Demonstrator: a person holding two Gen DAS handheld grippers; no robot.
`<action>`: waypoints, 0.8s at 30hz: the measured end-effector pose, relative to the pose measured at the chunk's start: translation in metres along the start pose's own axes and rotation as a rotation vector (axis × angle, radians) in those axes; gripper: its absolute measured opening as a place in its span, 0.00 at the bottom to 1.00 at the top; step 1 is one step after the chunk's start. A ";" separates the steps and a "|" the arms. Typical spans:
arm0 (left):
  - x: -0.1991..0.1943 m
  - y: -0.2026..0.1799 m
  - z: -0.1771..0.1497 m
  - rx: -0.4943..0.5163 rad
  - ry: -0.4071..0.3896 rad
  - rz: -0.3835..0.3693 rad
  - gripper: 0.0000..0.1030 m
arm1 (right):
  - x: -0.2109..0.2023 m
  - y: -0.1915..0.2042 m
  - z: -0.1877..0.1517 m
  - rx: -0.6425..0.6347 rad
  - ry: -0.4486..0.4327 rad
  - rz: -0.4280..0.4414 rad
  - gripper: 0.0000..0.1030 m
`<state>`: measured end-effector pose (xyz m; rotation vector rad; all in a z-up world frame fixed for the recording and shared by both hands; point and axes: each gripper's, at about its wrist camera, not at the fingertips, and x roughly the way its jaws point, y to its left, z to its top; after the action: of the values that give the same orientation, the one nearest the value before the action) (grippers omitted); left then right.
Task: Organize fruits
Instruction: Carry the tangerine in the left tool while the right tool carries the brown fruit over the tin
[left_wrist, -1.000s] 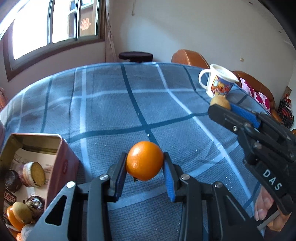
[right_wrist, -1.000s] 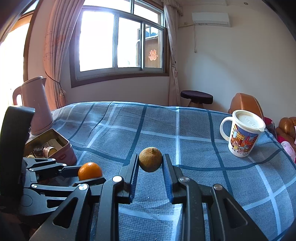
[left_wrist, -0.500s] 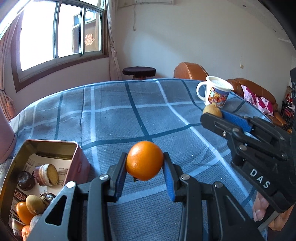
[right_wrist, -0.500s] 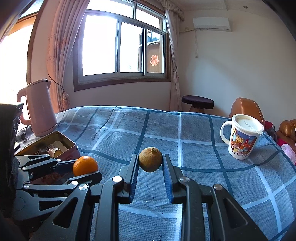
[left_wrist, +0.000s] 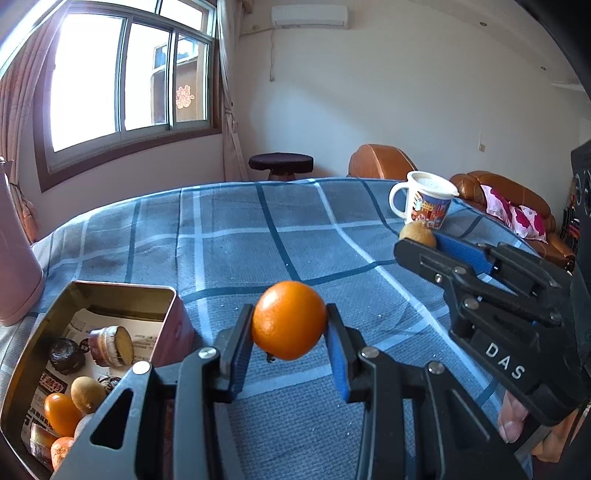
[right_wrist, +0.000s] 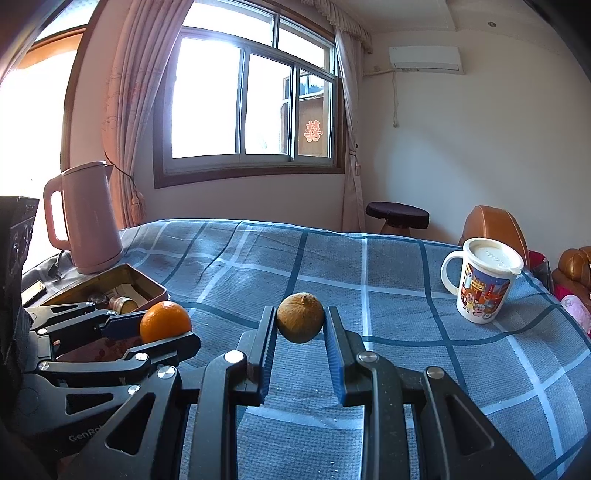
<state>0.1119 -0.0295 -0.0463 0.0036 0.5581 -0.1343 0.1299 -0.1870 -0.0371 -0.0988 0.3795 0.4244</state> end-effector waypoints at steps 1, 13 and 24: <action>-0.001 0.001 0.000 -0.002 -0.005 0.001 0.38 | -0.001 0.001 0.000 -0.001 -0.003 0.000 0.26; -0.015 0.007 -0.004 -0.020 -0.040 -0.001 0.38 | -0.013 0.014 -0.003 -0.022 -0.033 0.028 0.26; -0.027 0.011 -0.009 -0.026 -0.062 0.005 0.37 | -0.018 0.025 -0.004 -0.045 -0.044 0.045 0.26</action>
<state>0.0856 -0.0146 -0.0399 -0.0248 0.4979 -0.1218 0.1034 -0.1721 -0.0345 -0.1249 0.3291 0.4787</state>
